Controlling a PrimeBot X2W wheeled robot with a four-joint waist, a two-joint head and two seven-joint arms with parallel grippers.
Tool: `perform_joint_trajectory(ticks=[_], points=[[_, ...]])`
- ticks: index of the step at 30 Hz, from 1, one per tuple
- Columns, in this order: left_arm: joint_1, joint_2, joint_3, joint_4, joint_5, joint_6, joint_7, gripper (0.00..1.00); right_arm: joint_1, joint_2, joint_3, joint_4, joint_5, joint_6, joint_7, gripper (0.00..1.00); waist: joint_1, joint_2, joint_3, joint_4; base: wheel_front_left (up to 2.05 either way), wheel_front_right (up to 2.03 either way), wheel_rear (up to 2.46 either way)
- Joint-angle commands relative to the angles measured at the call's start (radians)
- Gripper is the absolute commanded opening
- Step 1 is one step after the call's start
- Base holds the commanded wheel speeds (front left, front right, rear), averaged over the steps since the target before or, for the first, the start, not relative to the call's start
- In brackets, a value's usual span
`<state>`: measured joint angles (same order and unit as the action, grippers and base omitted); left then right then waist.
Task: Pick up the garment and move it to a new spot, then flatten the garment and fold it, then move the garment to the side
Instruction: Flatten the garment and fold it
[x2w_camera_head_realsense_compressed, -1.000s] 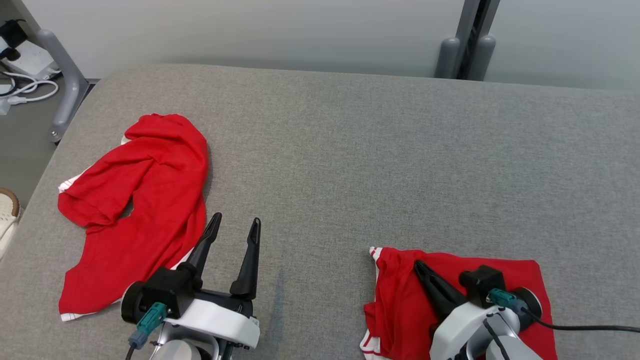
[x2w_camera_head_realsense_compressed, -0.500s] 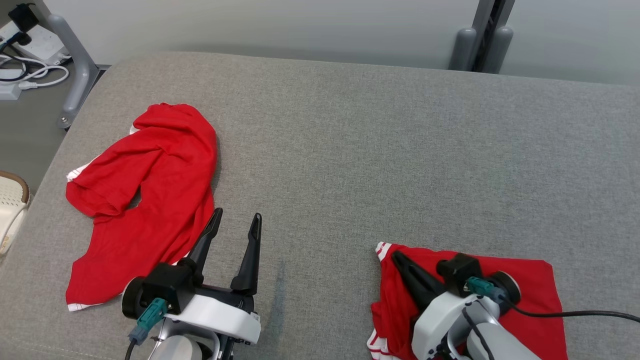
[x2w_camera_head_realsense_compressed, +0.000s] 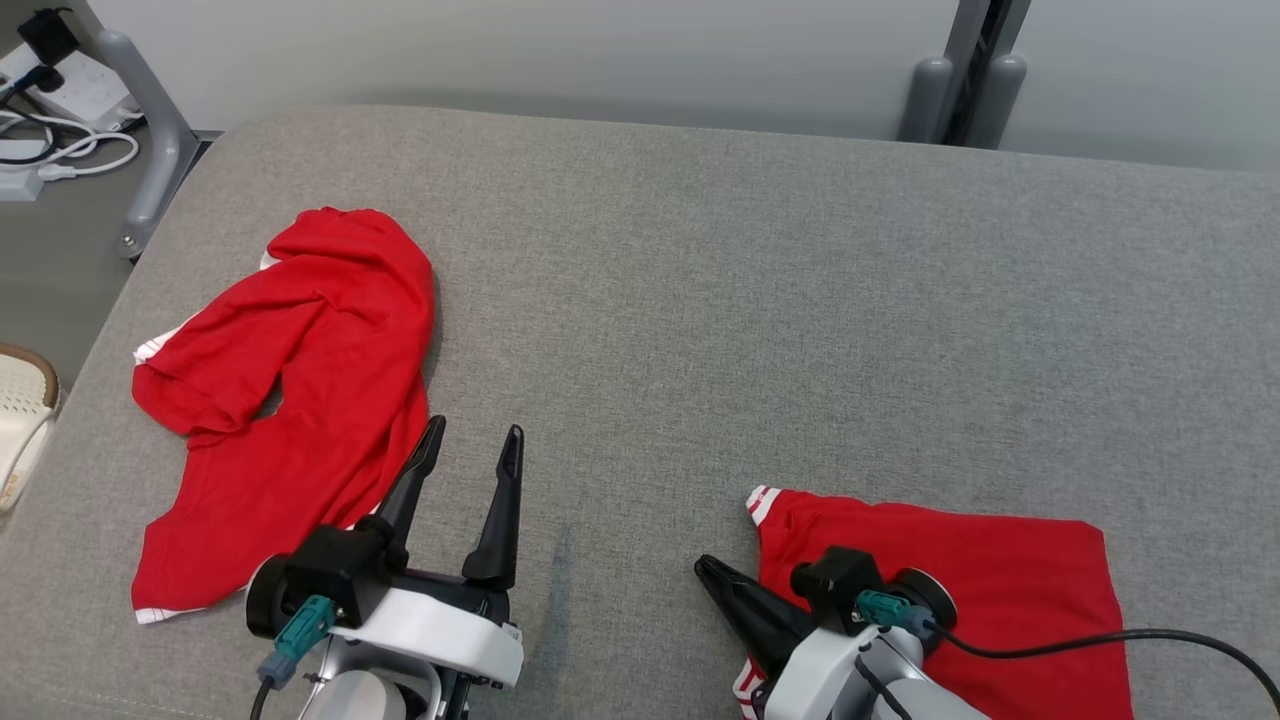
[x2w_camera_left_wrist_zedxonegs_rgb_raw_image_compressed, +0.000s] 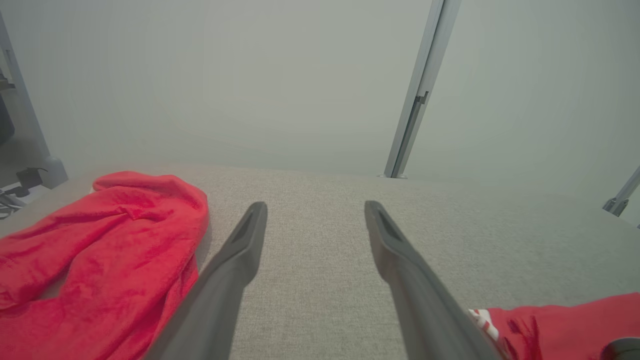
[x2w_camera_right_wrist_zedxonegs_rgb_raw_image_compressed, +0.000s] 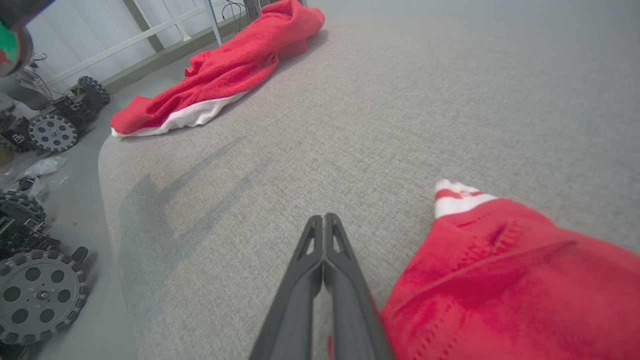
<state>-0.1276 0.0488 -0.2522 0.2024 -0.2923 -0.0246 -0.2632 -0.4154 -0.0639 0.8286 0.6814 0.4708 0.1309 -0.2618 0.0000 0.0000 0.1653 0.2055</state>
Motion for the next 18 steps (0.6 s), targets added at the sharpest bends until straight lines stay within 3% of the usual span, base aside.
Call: perform_joint_trajectory(ticks=[1, 7, 11, 18], points=[[-0.012, 0.004, 0.002, 0.001, -0.004, 0.006, -0.001, 1.0, -0.009, -0.014, 0.017, -0.005, 0.016, 0.0, -0.006, 0.0, 0.0, 0.0, -0.001, -0.002, 0.0, 0.0, 0.0], [-0.005, 0.004, 0.011, 0.001, -0.003, 0.005, -0.001, 1.0, -0.022, -0.029, 0.055, -0.048, 0.048, 0.0, -0.006, 0.0, 0.0, 0.0, -0.009, -0.014, 0.0, 0.0, 0.0], [0.007, 0.004, 0.022, 0.001, 0.003, 0.002, -0.001, 1.0, -0.008, -0.045, 0.048, -0.163, 0.071, 0.0, -0.006, 0.0, 0.0, 0.0, -0.025, -0.042, 0.0, 0.0, 0.0], [0.019, 0.004, 0.036, -0.007, 0.011, 0.003, -0.001, 1.0, 0.017, -0.109, -0.06, -0.316, 0.036, 0.0, -0.006, 0.0, 0.0, 0.0, -0.063, -0.094, 0.0, 0.0, 0.0]])
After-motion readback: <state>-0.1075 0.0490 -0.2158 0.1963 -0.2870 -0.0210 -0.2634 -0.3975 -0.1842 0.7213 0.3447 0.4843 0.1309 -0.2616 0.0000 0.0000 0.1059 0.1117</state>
